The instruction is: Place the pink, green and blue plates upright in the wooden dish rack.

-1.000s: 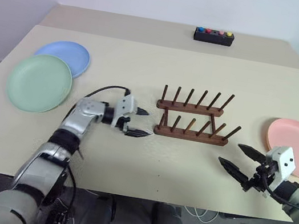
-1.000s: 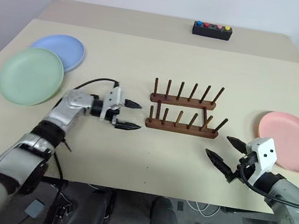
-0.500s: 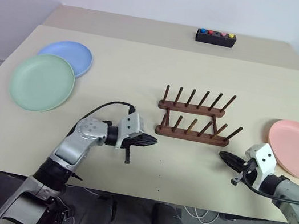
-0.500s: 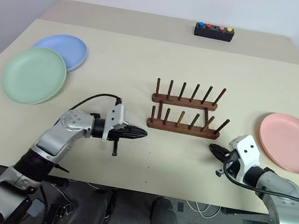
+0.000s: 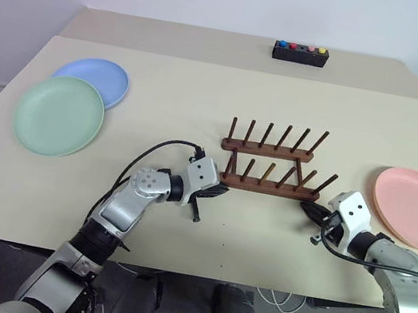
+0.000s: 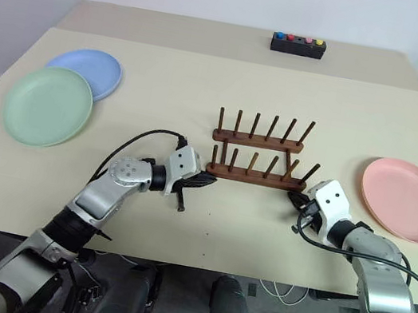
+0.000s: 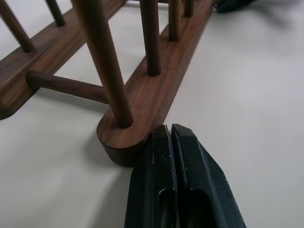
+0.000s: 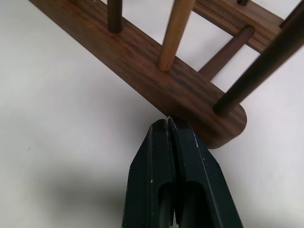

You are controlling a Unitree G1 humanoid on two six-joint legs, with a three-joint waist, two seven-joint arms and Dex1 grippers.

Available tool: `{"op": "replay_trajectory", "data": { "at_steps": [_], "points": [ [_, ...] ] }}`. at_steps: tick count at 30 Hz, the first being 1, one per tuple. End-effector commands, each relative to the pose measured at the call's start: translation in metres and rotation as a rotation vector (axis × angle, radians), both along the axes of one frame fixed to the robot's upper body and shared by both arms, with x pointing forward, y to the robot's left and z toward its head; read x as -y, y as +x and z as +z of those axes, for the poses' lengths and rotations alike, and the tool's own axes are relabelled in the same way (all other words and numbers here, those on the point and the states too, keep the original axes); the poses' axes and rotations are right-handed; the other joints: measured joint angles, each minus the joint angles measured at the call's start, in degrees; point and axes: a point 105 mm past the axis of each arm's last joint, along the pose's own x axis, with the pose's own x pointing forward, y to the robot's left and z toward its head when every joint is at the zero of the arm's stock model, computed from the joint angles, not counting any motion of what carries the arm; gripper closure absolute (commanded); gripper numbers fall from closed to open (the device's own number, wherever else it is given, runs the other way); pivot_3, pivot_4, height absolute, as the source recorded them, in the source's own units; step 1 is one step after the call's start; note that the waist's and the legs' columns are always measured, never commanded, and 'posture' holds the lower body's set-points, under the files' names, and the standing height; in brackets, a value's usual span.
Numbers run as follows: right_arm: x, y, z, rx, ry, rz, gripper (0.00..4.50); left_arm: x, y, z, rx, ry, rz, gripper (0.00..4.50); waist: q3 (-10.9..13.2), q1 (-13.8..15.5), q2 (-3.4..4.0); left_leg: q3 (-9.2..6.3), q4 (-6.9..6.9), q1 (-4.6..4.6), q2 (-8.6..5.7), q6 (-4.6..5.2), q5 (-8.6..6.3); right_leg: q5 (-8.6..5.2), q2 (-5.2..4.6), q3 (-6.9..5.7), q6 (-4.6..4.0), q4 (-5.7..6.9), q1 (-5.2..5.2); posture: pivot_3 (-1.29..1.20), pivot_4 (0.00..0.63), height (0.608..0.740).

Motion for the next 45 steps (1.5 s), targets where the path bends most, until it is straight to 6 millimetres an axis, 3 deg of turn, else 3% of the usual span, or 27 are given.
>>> {"op": "replay_trajectory", "data": {
  "at_steps": [1,10,17,20,25,27,29,32,35,45],
  "points": [
    [-0.001,0.008,0.002,0.032,-0.012,-0.01,4.48,-0.004,0.01,0.01,0.051,-0.021,0.045,4.43,0.0,-0.1,0.0,0.0,-0.01,0.02,0.0,0.0,0.0,-0.01,0.0,0.0,-0.02,0.0,0.01,0.0,0.15,0.73],
    [0.0,0.026,0.008,0.1,-0.028,-0.039,4.48,-0.01,0.022,0.01,0.072,-0.033,0.118,4.43,0.0,-0.1,0.0,0.0,-0.04,0.06,0.0,0.0,0.0,0.06,0.0,0.0,0.12,0.0,0.03,0.0,0.15,0.73],
    [-0.001,0.027,0.01,0.106,-0.024,-0.027,4.48,-0.013,0.026,0.011,0.086,-0.047,0.149,4.43,0.0,-0.1,0.0,0.0,-0.04,0.07,0.0,0.0,0.0,0.07,0.0,0.0,0.13,0.0,0.03,0.0,0.15,0.73],
    [0.003,0.023,0.013,0.112,-0.037,-0.018,4.48,-0.013,0.017,0.01,0.064,-0.055,0.103,4.43,0.0,-0.1,0.0,0.0,-0.05,0.07,0.0,0.0,0.0,0.07,0.0,0.0,0.13,0.0,0.03,0.0,0.15,0.73],
    [0.014,0.006,0.04,0.116,-0.002,0.016,4.48,-0.022,-0.008,0.023,0.031,-0.141,-0.002,4.43,0.0,-0.1,0.04,0.0,-0.15,0.05,0.0,0.0,0.0,0.04,-0.01,0.0,0.16,-0.01,-0.01,0.0,0.15,0.73],
    [0.031,0.0,0.052,0.102,0.0,-0.02,3.97,-0.026,-0.021,0.033,-0.002,-0.207,-0.056,4.5,0.0,-0.1,0.05,0.0,-0.14,0.05,0.0,0.0,0.0,0.04,-0.02,0.01,0.15,0.0,0.0,0.0,0.15,0.73],
    [0.049,-0.005,0.066,0.102,0.0,-0.074,3.18,-0.028,-0.033,0.035,-0.033,-0.221,-0.113,4.5,0.0,0.0,0.04,0.0,-0.11,0.06,0.0,0.01,0.0,-0.05,-0.02,0.01,0.0,0.0,0.02,0.0,0.15,0.73],
    [0.069,-0.012,0.085,0.11,-0.003,-0.138,1.62,-0.028,-0.045,0.033,-0.067,-0.196,-0.181,4.5,0.0,0.1,0.04,0.01,-0.08,0.06,0.0,0.01,0.0,-0.07,-0.03,0.01,-0.06,-0.01,0.04,0.0,0.15,0.73],
    [0.09,-0.015,0.082,0.07,-0.024,-0.231,0.16,-0.022,-0.051,0.034,-0.087,-0.199,-0.235,4.5,0.0,0.1,0.01,0.03,-0.07,0.06,0.0,0.01,-0.01,-0.08,-0.03,0.02,-0.07,-0.04,0.05,0.0,0.15,0.73],
    [0.112,-0.017,0.045,-0.092,0.027,-0.391,0.04,-0.016,-0.054,0.038,-0.079,-0.193,-0.272,4.5,0.0,-0.1,0.01,0.05,-0.1,0.06,0.0,0.01,-0.01,-0.09,-0.02,0.03,-0.09,-0.04,0.02,0.0,0.15,0.73]
  ]
}}
